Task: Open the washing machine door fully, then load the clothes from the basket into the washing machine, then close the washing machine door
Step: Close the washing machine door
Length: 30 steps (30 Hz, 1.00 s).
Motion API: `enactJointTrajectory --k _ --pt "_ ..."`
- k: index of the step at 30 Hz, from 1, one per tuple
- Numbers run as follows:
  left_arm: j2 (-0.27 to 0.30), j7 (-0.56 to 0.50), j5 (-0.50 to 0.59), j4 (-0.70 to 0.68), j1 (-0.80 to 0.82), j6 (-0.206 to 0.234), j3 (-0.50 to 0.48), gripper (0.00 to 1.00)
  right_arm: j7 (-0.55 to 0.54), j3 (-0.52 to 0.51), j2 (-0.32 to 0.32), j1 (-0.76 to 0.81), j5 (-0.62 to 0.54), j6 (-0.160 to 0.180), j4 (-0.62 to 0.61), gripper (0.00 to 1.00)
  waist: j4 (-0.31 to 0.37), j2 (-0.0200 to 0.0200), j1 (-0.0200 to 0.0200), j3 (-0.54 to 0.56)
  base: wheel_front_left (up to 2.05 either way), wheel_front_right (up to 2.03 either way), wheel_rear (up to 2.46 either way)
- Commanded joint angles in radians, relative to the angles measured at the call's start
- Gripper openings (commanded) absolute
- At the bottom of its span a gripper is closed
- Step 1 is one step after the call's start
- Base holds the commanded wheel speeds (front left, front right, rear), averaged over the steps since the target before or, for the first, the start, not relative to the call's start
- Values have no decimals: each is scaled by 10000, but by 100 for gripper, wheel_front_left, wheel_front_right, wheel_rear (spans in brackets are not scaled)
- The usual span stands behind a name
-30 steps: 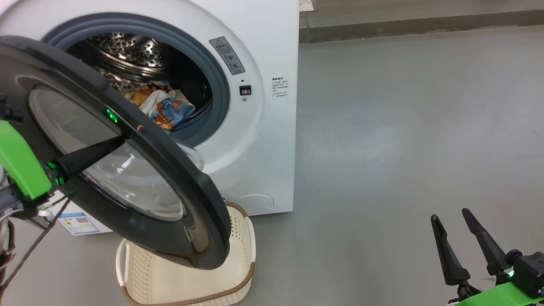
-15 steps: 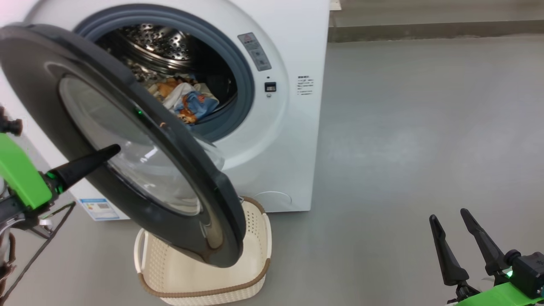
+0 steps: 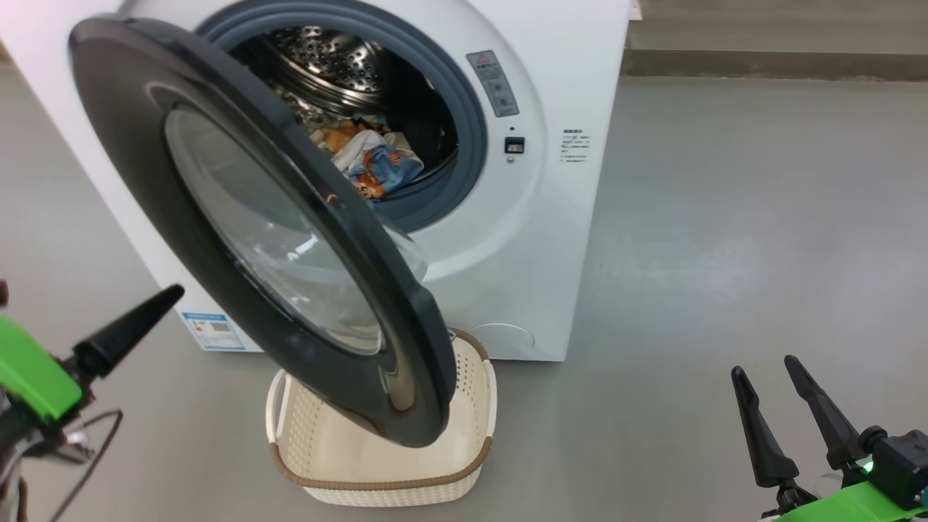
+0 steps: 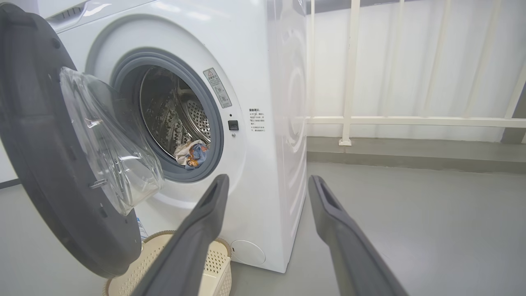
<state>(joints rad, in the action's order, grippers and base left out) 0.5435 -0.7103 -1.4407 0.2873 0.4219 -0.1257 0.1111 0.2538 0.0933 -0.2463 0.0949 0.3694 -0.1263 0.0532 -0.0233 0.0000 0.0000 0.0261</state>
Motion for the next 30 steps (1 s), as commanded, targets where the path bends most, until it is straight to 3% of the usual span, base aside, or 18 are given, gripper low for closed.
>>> enactJointTrajectory --k 1,14,19,27,30 --pt "468 212 53 -312 82 -50 -499 100 80 143 -136 -146 -81 -44 -278 100 -141 0 0 -10 0 0 0" --pt "295 3247 737 -539 -1857 -50 -358 100 80 146 -94 -203 -85 -44 -280 100 -598 0 0 -96 0 0 0" --pt "362 5000 1482 -711 -2441 -50 421 100 80 124 -94 -186 -79 -44 -282 100 -747 0 0 -111 0 0 0" --pt "336 8670 2805 -510 -2937 -50 1755 100 80 174 -74 -237 -61 -44 -241 100 -941 0 0 -91 0 0 0" --pt "229 9287 3216 -339 -2992 -50 2190 100 80 171 -60 -231 -63 -44 -235 100 -996 0 0 -72 0 0 0"
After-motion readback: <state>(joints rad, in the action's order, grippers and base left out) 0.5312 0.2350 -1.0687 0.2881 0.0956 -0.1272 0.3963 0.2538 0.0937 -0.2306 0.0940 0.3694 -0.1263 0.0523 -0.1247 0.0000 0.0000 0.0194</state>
